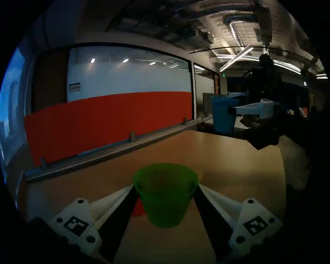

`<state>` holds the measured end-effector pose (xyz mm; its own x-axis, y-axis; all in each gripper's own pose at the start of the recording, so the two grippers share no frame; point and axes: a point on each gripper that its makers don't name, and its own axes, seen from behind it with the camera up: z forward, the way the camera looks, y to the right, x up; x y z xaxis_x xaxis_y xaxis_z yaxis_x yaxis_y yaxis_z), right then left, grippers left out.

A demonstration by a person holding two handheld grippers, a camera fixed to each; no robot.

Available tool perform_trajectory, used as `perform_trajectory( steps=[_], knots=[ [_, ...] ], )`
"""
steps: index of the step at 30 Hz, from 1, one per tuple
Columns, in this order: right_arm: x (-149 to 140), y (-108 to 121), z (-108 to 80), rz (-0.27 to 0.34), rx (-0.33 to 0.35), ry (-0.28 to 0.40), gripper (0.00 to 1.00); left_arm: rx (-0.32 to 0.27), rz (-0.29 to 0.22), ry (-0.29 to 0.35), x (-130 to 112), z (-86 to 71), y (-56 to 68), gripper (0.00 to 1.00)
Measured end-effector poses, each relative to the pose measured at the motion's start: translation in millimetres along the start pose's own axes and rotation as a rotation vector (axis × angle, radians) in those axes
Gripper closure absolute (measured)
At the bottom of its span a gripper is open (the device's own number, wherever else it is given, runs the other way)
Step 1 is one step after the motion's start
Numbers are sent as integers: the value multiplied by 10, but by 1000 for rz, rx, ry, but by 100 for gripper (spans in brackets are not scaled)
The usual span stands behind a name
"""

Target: Pour water

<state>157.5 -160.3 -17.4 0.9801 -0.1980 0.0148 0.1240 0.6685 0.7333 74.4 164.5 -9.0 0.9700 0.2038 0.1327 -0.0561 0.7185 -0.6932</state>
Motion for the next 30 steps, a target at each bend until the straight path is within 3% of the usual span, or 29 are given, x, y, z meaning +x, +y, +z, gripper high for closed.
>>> perform_trajectory(
  steps=[30],
  knots=[
    [-853, -219, 12, 38, 100, -190, 8, -76, 44, -258, -693, 105, 171, 14]
  ],
)
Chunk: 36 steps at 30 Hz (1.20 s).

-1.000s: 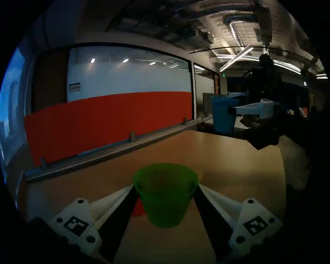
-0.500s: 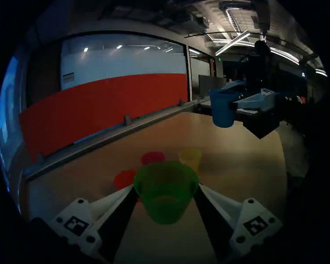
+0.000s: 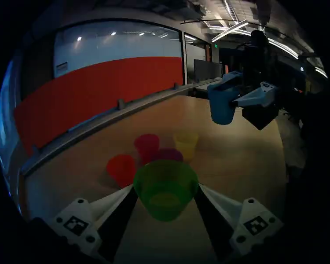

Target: Pour water

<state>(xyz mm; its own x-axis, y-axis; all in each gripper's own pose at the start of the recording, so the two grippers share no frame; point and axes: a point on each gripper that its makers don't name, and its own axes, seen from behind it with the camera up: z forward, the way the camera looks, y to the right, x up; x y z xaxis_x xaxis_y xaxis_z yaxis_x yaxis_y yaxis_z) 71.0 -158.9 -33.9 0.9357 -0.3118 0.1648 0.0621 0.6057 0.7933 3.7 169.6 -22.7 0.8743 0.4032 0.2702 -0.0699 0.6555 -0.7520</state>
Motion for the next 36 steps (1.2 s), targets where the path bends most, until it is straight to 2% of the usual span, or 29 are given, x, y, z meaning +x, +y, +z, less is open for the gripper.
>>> perform_trajectory(
  steps=[12, 36],
  knots=[
    [-271, -67, 99, 7, 35, -68, 8, -27, 6, -75, -219, 97, 48, 13],
    [-835, -123, 322, 6, 72, -194, 8, -94, -23, -183, -562, 353, 100, 13]
  ],
)
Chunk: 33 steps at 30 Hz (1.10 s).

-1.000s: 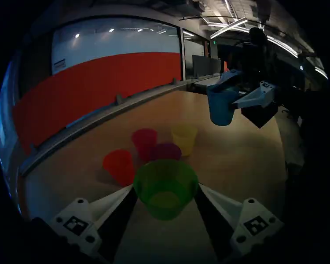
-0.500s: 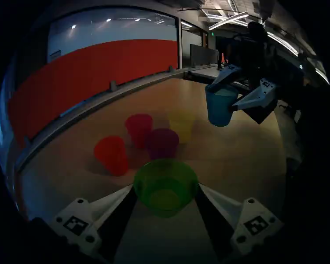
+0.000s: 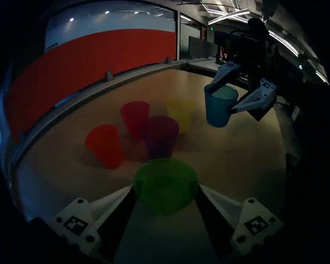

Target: Pour water

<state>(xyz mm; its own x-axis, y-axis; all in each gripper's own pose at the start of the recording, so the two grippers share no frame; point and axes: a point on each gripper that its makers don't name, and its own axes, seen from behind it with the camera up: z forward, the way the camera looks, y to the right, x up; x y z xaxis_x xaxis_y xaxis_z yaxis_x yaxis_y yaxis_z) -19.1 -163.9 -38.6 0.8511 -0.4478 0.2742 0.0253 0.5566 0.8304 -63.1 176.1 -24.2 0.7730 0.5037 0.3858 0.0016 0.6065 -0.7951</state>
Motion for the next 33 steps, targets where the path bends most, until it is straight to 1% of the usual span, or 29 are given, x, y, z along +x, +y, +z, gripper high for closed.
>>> perform_trajectory(
  steps=[17, 33],
  knots=[
    [-106, -31, 62, 4, 3, -23, 8, -16, -22, -6, -121, 82, 7, 13],
    [-159, -53, 93, 7, 2, -32, 8, -24, -41, 5, -199, 29, 20, 13]
  ],
)
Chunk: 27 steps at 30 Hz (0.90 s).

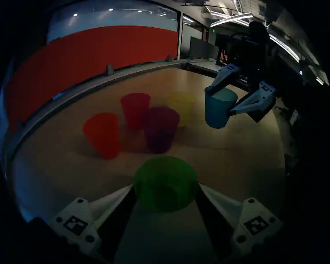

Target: Pour water

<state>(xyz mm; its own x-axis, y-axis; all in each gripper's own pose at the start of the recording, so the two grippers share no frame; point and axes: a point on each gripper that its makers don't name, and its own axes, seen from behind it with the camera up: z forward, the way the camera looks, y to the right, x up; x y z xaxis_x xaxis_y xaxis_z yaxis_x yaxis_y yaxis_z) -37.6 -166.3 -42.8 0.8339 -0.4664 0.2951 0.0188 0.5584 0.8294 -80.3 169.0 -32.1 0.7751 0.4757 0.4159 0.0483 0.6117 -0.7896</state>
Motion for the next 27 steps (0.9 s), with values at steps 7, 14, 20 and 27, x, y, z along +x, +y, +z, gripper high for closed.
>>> perform_trajectory(
  steps=[7, 14, 20, 27],
  knots=[
    [-14, -21, 9, -1, 1, 0, 8, -3, 6, -3, 5, 2, 4, 11],
    [-76, -31, 44, -1, 1, -8, 8, -4, 9, -7, -5, 4, 17, 0],
    [-157, -63, 99, -2, 4, -19, 8, 0, 4, -18, -58, -11, 15, 0],
    [-261, -90, 159, -10, 3, -36, 8, -9, -20, -22, -120, -49, 39, 0]
  ],
)
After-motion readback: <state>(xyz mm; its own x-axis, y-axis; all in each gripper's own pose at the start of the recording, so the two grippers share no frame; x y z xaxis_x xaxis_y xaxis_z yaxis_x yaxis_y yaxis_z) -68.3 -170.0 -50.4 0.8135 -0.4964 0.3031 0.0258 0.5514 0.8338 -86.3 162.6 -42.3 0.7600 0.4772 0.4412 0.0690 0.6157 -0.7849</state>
